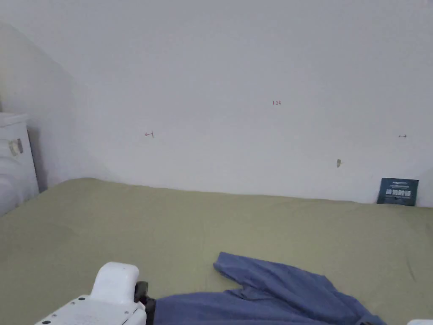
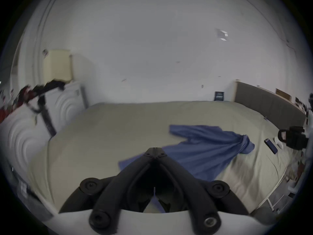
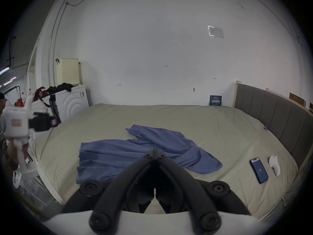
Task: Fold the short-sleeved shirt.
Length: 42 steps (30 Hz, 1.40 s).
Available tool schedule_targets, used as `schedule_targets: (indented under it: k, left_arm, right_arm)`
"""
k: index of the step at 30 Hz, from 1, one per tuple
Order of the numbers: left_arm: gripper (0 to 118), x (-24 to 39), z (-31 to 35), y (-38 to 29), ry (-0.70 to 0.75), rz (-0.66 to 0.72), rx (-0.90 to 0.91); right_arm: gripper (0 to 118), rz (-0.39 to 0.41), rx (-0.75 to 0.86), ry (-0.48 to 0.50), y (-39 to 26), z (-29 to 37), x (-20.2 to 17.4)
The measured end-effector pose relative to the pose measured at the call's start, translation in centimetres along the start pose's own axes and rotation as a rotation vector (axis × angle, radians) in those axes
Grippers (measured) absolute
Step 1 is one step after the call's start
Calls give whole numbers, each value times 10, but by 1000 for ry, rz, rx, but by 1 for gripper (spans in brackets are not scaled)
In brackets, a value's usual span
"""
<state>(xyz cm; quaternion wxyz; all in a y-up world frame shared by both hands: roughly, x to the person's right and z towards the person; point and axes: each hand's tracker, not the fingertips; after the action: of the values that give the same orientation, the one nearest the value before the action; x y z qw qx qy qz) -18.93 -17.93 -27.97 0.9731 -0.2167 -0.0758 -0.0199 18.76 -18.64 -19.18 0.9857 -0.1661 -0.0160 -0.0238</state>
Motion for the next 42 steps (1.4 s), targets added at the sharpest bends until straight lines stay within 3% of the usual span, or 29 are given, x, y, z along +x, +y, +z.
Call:
schedule_targets:
  k: [3,8,9,12,13,14,16,21,24,27,28,29,30,31,32,34,42]
  left_arm:
    - [0,-14,21,-30,31,99,-13]
    - [3,-27,6,-30,18,105,-52]
    - [21,-32,-2,-26,4,109,-49]
    - [57,-51,-44,-8,18,118,-146]
    - [108,-61,-61,-4,-18,128,-152]
    - [118,-67,-75,4,-41,145,-136]
    - [118,-81,-112,18,-87,165,-231]
    - [118,-103,-231,15,-48,-62,-412]
    - [117,-103,-263,11,-114,-15,-571]
    - [114,-89,-256,1,-53,-18,-605]
    - [105,-86,-254,-3,-73,2,-609]
    - [90,-82,-247,-5,-105,53,-609]
    - [63,-111,-284,-9,-189,162,-685]
    - [7,-118,-292,-9,-199,191,-705]
    - [0,-122,-299,-10,-181,194,-720]
    - [0,-102,-283,-31,-136,143,-648]
    - [0,-110,-253,-2,-241,223,-489]
  right_arm:
    - [1,-8,-28,24,-10,0,-5]
    - [1,-5,-48,51,-15,2,-10]
    - [1,-2,-46,53,-14,2,-10]
    - [1,-15,-39,53,-8,1,-3]
    - [2,-22,-43,56,-5,-1,1]
    - [2,-23,-44,55,-4,-4,3]
    - [2,-13,-47,36,-3,-10,8]
    - [2,-35,-78,26,-1,-30,20]
    - [2,-47,-98,18,-4,-42,22]
    - [2,-53,-121,17,-9,-54,22]
    - [2,-59,-133,28,-11,-58,22]
    - [2,-59,-139,32,-14,-61,21]
    - [2,-60,-143,36,-15,-64,20]
    - [2,-57,-147,38,-17,-66,18]
    - [2,-54,-149,40,-18,-69,16]
    - [2,-62,-147,47,-18,-70,12]
    - [2,-68,-80,62,-4,-50,14]
